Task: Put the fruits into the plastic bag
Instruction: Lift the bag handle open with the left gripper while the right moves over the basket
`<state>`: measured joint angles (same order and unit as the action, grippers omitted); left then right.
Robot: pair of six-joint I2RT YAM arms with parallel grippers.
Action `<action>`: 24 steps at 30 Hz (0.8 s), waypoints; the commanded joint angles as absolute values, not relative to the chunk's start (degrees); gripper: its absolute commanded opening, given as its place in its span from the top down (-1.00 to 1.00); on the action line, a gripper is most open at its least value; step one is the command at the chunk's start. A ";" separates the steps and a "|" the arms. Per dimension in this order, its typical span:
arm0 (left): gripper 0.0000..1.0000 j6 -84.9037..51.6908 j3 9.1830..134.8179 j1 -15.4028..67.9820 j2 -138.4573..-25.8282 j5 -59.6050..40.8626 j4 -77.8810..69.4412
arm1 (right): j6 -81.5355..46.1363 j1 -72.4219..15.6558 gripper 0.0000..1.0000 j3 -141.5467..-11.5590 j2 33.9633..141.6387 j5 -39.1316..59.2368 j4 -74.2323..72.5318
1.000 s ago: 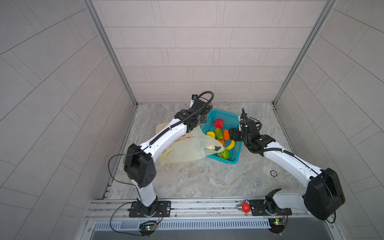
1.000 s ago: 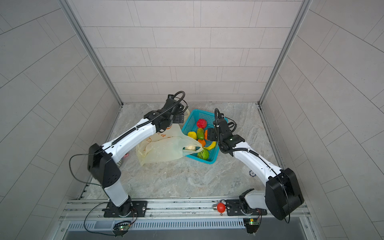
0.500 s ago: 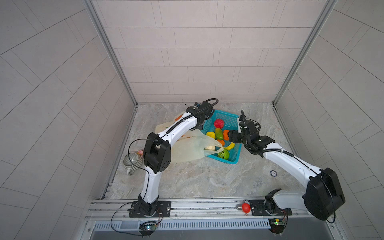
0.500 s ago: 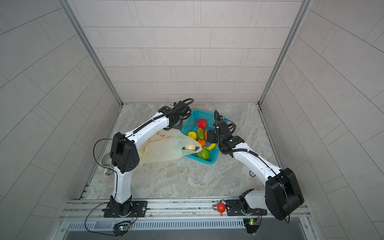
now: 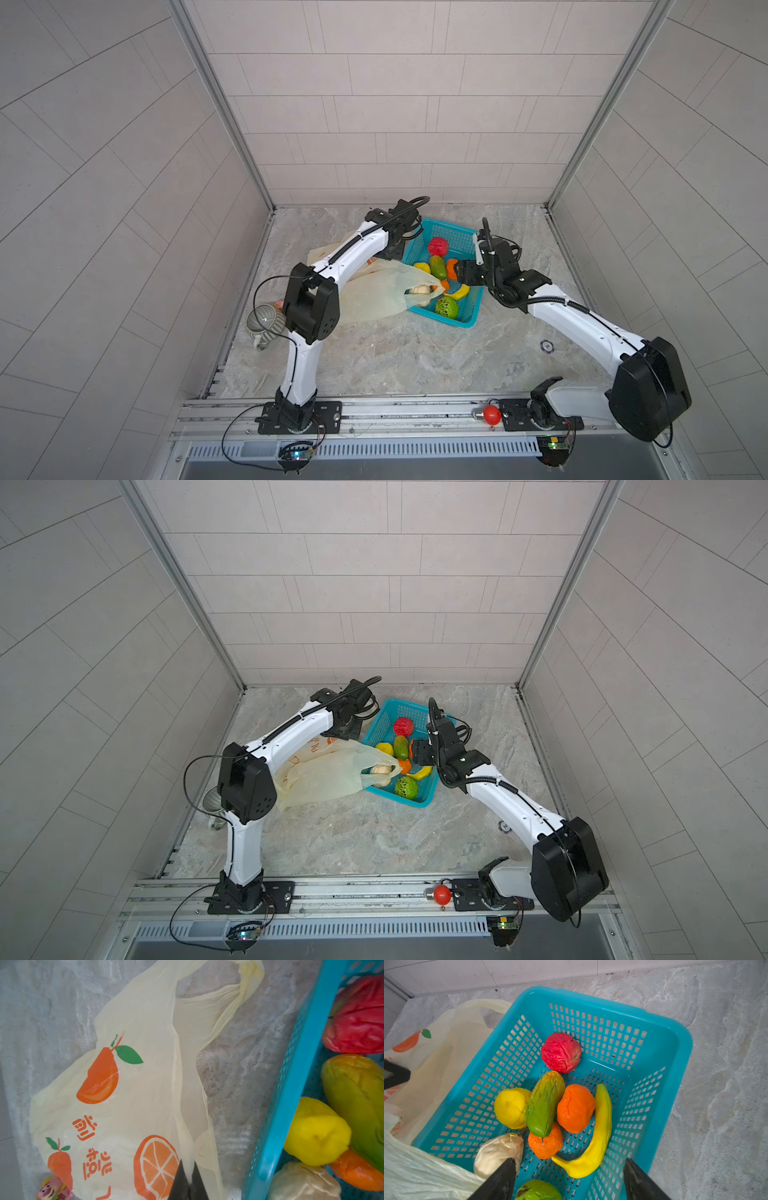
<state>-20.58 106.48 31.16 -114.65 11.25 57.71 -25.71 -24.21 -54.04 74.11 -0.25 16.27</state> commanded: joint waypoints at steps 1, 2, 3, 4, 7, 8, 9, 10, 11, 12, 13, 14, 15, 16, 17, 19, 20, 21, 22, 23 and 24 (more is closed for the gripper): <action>1.00 -16.60 100.86 28.75 -103.28 1.17 53.00 | -24.52 -24.17 -0.58 -56.35 71.93 0.33 18.46; 1.00 -15.63 98.26 27.94 -100.12 0.09 51.05 | -24.23 -24.16 -0.58 -56.79 71.77 0.21 18.99; 1.00 -14.63 95.82 27.32 -97.41 -0.30 49.46 | -24.05 -24.13 -0.58 -57.14 71.55 0.18 19.39; 1.00 -13.67 93.17 26.75 -94.37 -0.50 47.54 | -23.84 -24.16 -0.58 -57.36 71.39 0.39 19.48; 1.00 -11.61 85.33 24.95 -85.85 -1.10 41.93 | -23.88 -24.25 -0.59 -57.88 70.93 1.64 18.84; 1.00 -11.48 83.53 23.81 -83.38 -2.45 40.74 | -23.88 -24.23 -0.59 -58.08 70.92 2.44 18.34; 1.00 -11.66 82.40 22.65 -81.63 -3.54 40.24 | -23.90 -24.34 -0.59 -58.24 70.93 3.08 18.00; 1.00 -11.95 81.35 21.50 -80.01 -5.02 39.72 | -23.86 -24.43 -0.59 -58.35 70.93 3.81 17.42; 1.00 -11.78 80.20 20.41 -78.36 -7.57 38.64 | -23.95 -24.49 -0.60 -58.35 70.92 4.47 16.72; 1.00 -11.05 79.11 19.62 -76.94 -10.38 37.38 | -24.00 -24.65 -0.60 -58.28 70.81 4.97 15.97; 1.00 -10.23 77.72 18.86 -75.42 -14.03 35.43 | -24.08 -24.78 -0.60 -58.07 70.64 5.71 14.85; 1.00 -9.87 76.61 18.20 -73.89 -17.06 33.46 | -24.20 -24.87 -0.60 -57.63 70.42 6.33 13.59; 1.00 -9.82 76.12 17.74 -72.80 -18.79 32.41 | -24.50 -24.86 -0.60 -57.40 70.26 6.87 12.80; 1.00 -9.84 76.03 17.30 -71.98 -20.53 31.66 | -24.80 -24.81 -0.61 -57.20 69.93 7.17 12.24; 1.00 -9.73 76.26 16.76 -71.26 -22.62 31.20 | -25.06 -24.85 -0.61 -57.21 69.74 7.36 12.04; 1.00 -9.74 76.59 15.74 -70.20 -26.50 30.10 | -25.22 -24.85 -0.61 -56.95 69.33 7.38 12.11; 1.00 -9.66 76.83 15.50 -69.89 -28.25 29.57 | -25.06 -24.85 -0.61 -56.84 69.17 7.10 12.32; 1.00 -9.52 76.93 15.36 -69.72 -29.89 29.09 | -24.96 -24.82 -0.61 -56.71 69.06 6.57 12.51; 1.00 -9.47 76.67 15.33 -69.42 -31.71 28.10 | -24.81 -24.87 -0.62 -56.60 68.98 5.77 12.86; 1.00 -9.61 76.36 15.29 -69.06 -33.25 26.89 | -24.72 -24.87 -0.61 -56.52 69.16 4.79 13.62; 1.00 -9.88 76.09 15.29 -68.93 -34.57 25.99 | -24.70 -24.87 -0.61 -56.69 69.46 3.68 14.49</action>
<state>-10.48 76.42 15.68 -70.32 -26.50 30.92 -24.47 -24.49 -57.23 70.13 5.96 13.52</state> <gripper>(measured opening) 0.056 0.806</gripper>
